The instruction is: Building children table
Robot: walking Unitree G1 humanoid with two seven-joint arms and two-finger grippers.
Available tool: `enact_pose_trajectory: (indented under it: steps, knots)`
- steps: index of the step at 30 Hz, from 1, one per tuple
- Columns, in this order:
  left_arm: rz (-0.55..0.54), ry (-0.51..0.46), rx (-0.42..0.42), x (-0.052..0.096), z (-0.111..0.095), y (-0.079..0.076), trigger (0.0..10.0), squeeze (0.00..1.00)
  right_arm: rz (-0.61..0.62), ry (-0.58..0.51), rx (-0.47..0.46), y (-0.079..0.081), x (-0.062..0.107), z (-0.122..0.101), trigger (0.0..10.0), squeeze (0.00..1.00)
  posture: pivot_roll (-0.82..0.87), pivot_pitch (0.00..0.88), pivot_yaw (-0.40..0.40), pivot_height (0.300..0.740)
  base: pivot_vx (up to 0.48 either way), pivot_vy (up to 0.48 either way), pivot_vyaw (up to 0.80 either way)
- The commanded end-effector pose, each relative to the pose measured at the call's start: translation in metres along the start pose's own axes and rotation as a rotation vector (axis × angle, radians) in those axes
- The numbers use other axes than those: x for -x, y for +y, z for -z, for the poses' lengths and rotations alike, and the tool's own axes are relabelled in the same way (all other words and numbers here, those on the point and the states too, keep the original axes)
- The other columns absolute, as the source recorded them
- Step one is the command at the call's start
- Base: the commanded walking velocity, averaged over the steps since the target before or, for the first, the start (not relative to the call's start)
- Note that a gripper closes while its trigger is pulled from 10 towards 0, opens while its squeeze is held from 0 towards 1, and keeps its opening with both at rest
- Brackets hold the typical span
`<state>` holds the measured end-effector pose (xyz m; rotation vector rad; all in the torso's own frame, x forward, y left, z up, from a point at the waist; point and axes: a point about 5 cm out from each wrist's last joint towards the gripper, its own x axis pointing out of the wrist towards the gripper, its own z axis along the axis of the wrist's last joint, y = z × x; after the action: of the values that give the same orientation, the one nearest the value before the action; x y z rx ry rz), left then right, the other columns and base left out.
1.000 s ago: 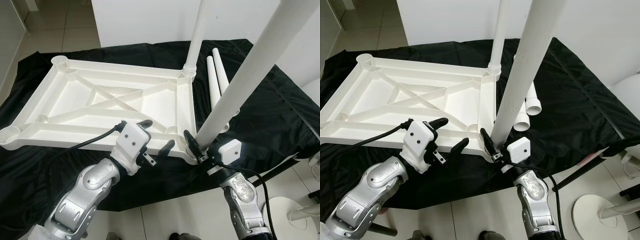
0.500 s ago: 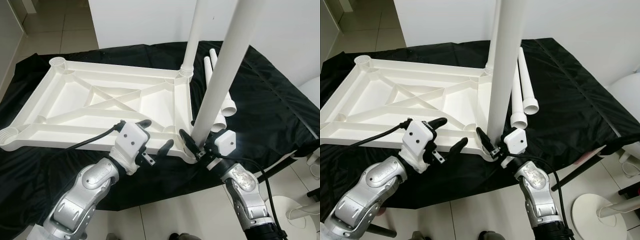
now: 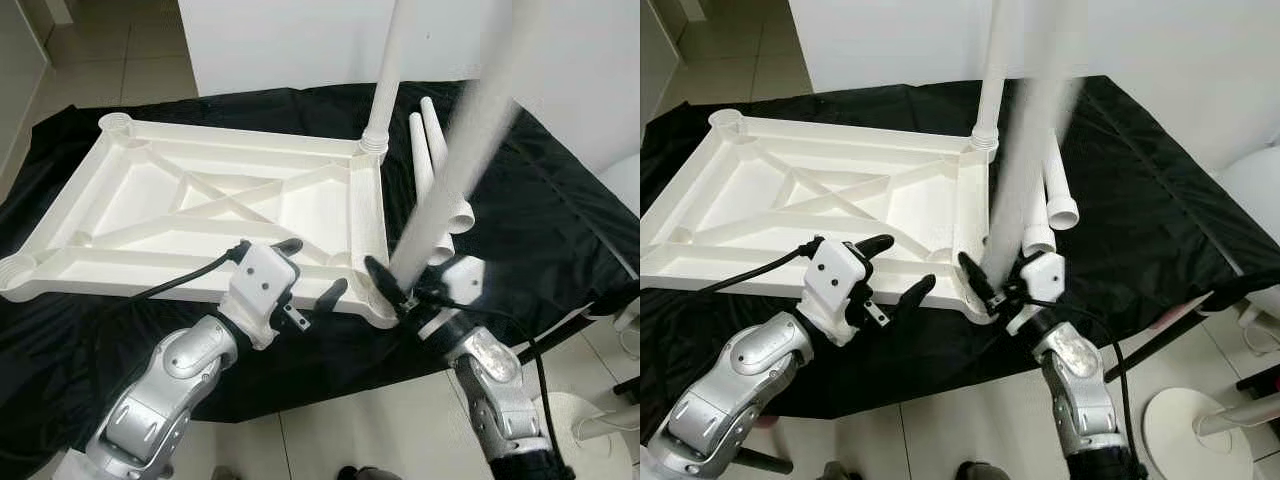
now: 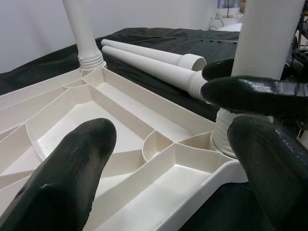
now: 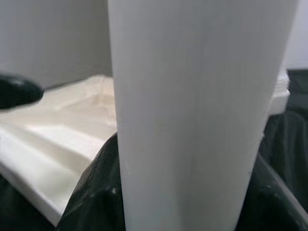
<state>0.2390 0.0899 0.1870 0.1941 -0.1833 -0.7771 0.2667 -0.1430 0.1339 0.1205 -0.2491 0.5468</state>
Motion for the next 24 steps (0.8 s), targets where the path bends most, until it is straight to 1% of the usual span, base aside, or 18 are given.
enact_pose_trajectory:
  steps: [1,3,6,7,10,11,12,13,14,15,16,17,18,20,21,23,24]
  knots:
    - [0.069,0.003,0.005,0.002,-0.001,-0.004,10.0,0.00,0.056,0.154,-0.110,0.003,0.016,0.031,10.0,0.00,0.01,0.145,0.002,0.740,0.000,0.000,0.00]
    - [0.068,0.003,0.005,0.002,-0.001,-0.004,10.0,0.00,0.067,0.150,-0.116,0.004,0.016,0.031,10.0,0.00,0.01,0.146,0.003,0.740,0.000,0.000,0.00]
    - [0.069,0.001,0.006,0.003,-0.002,-0.004,10.0,0.00,0.056,0.126,-0.046,0.007,0.015,0.027,10.0,0.00,0.01,0.145,0.003,0.740,0.000,0.000,0.00]
    - [0.069,0.001,0.006,0.003,-0.002,-0.004,10.0,0.00,0.056,0.126,-0.046,0.007,0.015,0.027,10.0,0.00,0.01,0.145,0.003,0.740,0.000,0.000,0.00]
    - [0.067,-0.005,0.012,0.002,-0.003,-0.004,10.0,0.00,0.046,0.104,-0.005,0.008,0.015,0.024,10.0,0.00,0.01,0.145,0.002,0.740,0.000,0.000,0.00]
    - [0.061,-0.015,0.026,0.001,-0.005,-0.003,10.0,0.00,0.040,0.091,0.012,0.008,0.014,0.020,10.0,0.00,0.01,0.144,0.002,0.740,0.000,0.000,0.00]
    - [0.061,-0.032,0.068,0.000,-0.008,-0.002,10.0,0.00,0.028,0.069,0.029,0.009,0.011,0.013,10.0,0.00,0.01,0.144,0.000,0.740,0.000,0.000,0.00]
    - [0.061,-0.032,0.068,0.000,-0.008,-0.002,10.0,0.00,0.028,0.069,0.029,0.009,0.011,0.013,10.0,0.00,0.01,0.144,0.000,0.740,0.000,0.000,0.00]
    - [0.068,-0.046,0.104,-0.001,-0.010,-0.001,10.0,0.03,0.020,0.036,0.036,0.009,0.006,0.002,10.0,0.00,0.01,0.142,-0.001,0.740,0.000,0.000,0.00]
    - [0.077,-0.055,0.119,-0.001,-0.012,-0.001,10.0,1.00,0.017,0.010,0.042,0.008,0.003,-0.005,10.0,0.00,0.01,0.141,-0.002,0.740,0.000,0.000,0.00]
    - [0.077,-0.055,0.119,-0.001,-0.012,-0.001,10.0,1.00,0.017,0.010,0.042,0.008,0.003,-0.005,10.0,0.00,0.01,0.141,-0.002,0.740,0.000,0.000,0.00]
    - [0.083,-0.060,0.126,-0.001,-0.013,0.000,10.0,1.00,0.016,-0.007,0.045,0.007,0.001,-0.010,10.0,0.00,0.01,0.141,-0.002,0.740,0.000,0.000,0.00]
    - [0.105,-0.093,0.164,-0.001,-0.020,-0.002,10.0,1.00,0.012,-0.030,0.035,0.005,-0.003,-0.019,10.0,0.00,0.00,0.139,-0.006,0.740,0.000,0.000,0.00]
    - [0.130,-0.145,0.209,-0.002,-0.031,-0.003,10.0,1.00,-0.009,-0.051,0.015,0.005,-0.008,-0.028,10.0,0.00,0.00,0.137,-0.008,0.740,0.000,0.000,0.00]
    - [0.140,-0.157,0.211,-0.002,-0.035,-0.004,10.0,1.00,-0.026,-0.054,0.018,0.005,-0.010,-0.032,10.0,0.00,0.00,0.135,-0.010,0.740,0.000,0.000,0.00]
    - [0.139,-0.155,0.159,-0.006,-0.041,-0.005,10.0,1.00,-0.078,-0.045,0.014,0.007,-0.014,-0.038,10.0,0.00,0.00,0.131,-0.019,0.740,0.000,0.000,0.00]
    - [0.135,-0.153,0.147,-0.007,-0.043,-0.004,10.0,1.00,-0.089,-0.039,0.011,0.008,-0.015,-0.039,10.0,0.00,0.00,0.131,-0.019,0.740,0.000,0.000,0.00]
